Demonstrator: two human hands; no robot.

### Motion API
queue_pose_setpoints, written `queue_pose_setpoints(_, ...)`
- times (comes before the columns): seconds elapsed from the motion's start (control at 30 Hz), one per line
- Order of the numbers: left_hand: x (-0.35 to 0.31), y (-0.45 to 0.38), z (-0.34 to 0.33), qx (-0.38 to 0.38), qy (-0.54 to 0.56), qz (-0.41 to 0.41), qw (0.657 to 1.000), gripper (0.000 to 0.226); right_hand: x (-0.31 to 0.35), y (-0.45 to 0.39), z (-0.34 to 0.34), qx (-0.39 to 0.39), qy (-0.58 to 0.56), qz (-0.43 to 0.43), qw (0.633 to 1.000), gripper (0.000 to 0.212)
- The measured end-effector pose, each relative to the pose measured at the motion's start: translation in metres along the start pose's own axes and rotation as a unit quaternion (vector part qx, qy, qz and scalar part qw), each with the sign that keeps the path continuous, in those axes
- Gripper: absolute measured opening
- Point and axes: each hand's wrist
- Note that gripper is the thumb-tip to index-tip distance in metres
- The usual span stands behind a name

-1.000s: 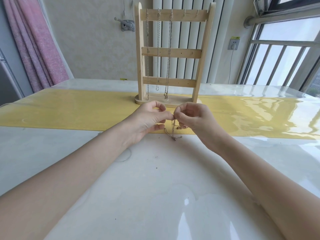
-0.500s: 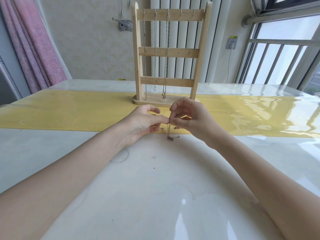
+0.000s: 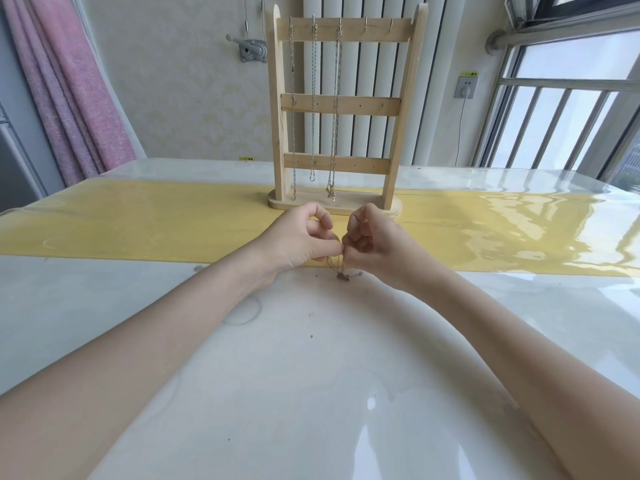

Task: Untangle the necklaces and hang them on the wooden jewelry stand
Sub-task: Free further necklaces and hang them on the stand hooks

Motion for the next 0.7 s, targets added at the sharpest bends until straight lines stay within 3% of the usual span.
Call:
queue_pose_setpoints(0.1, 0.001, 0.0, -0.002, 0.013, -0.006, 0.025, 1.0, 0.025, 0.001, 0.001, -0.001, 0.033, 0.084, 0.036, 0.995, 0.027)
queue_pose_setpoints(0.17, -0.001, 0.002, -0.001, 0.035, 0.036, 0.055, 0.997, 0.023, 0.002, 0.0, 0.0, 0.034, 0.08, 0.032, 0.996, 0.027)
queue_pose_setpoints(0.3, -0.001, 0.001, -0.002, 0.047, 0.064, 0.043, 0.996, 0.033, 0.004, -0.003, 0.002, 0.001, -0.032, -0.027, 0.999, 0.029)
queue_pose_setpoints(0.5, -0.001, 0.002, -0.013, -0.057, -0.002, -0.039, 0.998, 0.035, 0.0, 0.001, 0.005, -0.038, -0.122, -0.077, 0.989, 0.028)
queue_pose_setpoints(0.7, -0.003, 0.001, -0.014, -0.071, 0.017, -0.062, 0.995, 0.034, -0.003, -0.001, 0.006, -0.085, -0.249, -0.099, 0.96, 0.025)
Point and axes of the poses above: each hand's wrist, its own y-axis away from the middle knuckle, its own z-axis out of the back of the hand, x = y × z, and after that the axes turned 11 degrees about z, right-handed
